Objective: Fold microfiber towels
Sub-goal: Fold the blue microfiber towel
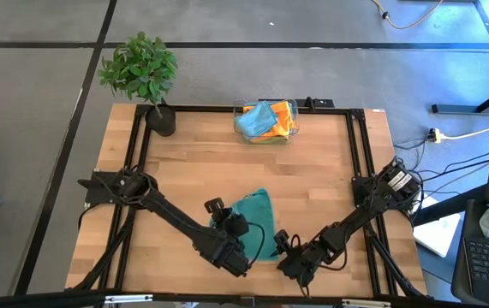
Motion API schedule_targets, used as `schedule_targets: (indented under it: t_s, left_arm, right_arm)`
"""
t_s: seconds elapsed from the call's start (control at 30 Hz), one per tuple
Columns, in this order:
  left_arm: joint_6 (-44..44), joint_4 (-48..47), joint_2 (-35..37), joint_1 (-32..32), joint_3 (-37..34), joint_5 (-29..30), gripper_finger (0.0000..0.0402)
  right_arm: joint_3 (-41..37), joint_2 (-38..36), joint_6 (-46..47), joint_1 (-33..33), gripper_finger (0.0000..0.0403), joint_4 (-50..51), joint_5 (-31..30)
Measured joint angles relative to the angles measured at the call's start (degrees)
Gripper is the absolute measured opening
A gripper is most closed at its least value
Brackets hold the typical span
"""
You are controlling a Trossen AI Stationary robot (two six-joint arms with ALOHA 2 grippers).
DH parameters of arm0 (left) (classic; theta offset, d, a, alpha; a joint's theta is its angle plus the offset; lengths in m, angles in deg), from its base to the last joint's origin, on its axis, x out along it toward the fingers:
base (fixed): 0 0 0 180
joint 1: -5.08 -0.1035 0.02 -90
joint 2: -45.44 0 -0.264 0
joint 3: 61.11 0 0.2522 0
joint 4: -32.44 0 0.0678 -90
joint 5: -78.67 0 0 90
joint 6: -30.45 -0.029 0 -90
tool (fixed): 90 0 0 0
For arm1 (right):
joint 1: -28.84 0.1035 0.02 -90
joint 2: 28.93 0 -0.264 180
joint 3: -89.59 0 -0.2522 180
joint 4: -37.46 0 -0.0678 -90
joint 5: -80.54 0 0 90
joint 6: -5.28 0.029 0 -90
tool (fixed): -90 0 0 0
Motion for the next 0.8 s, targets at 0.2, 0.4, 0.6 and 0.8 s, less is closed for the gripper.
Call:
schedule_targets:
  t_s: [0.2, 0.4, 0.6, 0.8]
  left_arm:
    - [0.3, -5.44, -0.02, 2.32, 1.07, -3.39, 0.0121]
    - [-0.42, -8.42, 0.0, 4.78, 2.45, -3.2, 0.0121]
    - [-8.21, -5.05, -0.02, 5.78, 2.43, -2.33, 0.0121]
    - [-10.86, 12.8, -0.02, 3.89, 2.43, 1.92, 0.0122]
  right_arm:
    - [0.0, 0.11, -0.32, 0.0, 0.0161, 0.34, -0.03]
    - [0.0, 0.15, -0.28, -0.04, 0.0089, 1.81, -0.39]
    - [-0.07, 0.17, -0.43, -0.11, 0.0045, 2.36, -1.17]
    - [-0.27, 0.27, -4.45, -0.15, 0.0015, -0.05, -2.11]
